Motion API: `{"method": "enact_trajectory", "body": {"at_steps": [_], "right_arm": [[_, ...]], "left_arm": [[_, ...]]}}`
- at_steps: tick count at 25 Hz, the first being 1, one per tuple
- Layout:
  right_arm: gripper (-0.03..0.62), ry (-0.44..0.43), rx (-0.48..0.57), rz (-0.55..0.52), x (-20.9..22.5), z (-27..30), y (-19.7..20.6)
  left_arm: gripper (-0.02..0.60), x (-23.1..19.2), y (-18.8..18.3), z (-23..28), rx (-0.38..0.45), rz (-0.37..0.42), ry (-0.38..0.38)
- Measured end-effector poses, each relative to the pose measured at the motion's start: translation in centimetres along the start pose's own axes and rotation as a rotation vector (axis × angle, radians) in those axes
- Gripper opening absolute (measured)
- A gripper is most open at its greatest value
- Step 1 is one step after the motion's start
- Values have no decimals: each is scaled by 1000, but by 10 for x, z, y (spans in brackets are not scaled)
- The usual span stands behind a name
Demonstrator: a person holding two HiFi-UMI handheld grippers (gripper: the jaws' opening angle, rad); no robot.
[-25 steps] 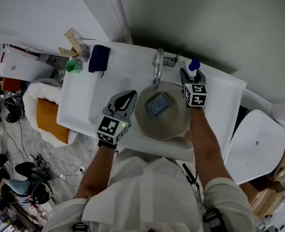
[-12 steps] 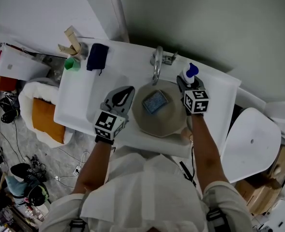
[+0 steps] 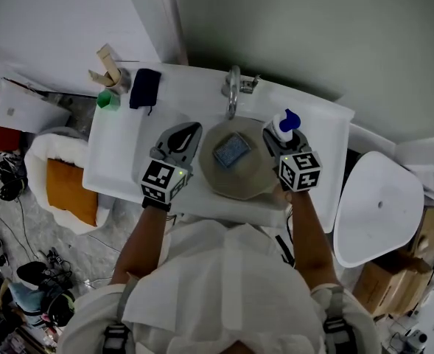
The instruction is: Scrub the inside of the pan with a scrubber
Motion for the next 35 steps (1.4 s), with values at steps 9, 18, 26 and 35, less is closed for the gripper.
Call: {"method": "enact_trajectory", "body": {"at_steps": [9, 18, 26, 35], "right_arm": [[199, -85, -245, -17, -9, -44, 5], [199, -202, -726, 23, -24, -48, 79], [199, -243, -987, 84, -38, -50, 122], [198, -253, -1116, 115, -43, -59, 137]], "left_arm": [[17, 9, -11, -6, 45, 0, 33], [17, 16, 5, 0, 30, -11, 72], [17, 18, 18, 1, 6, -20, 78], [17, 19, 26, -4, 6, -24, 74]]}}
Point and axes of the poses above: the fingertips, and each gripper's own axes: z forward along the fingers, x to its right, y out of its underside, the point moved 2 cm from there along -z, backward along the fingers, and after that the axes turned 6 degrees about y, right-handed, at the moved point
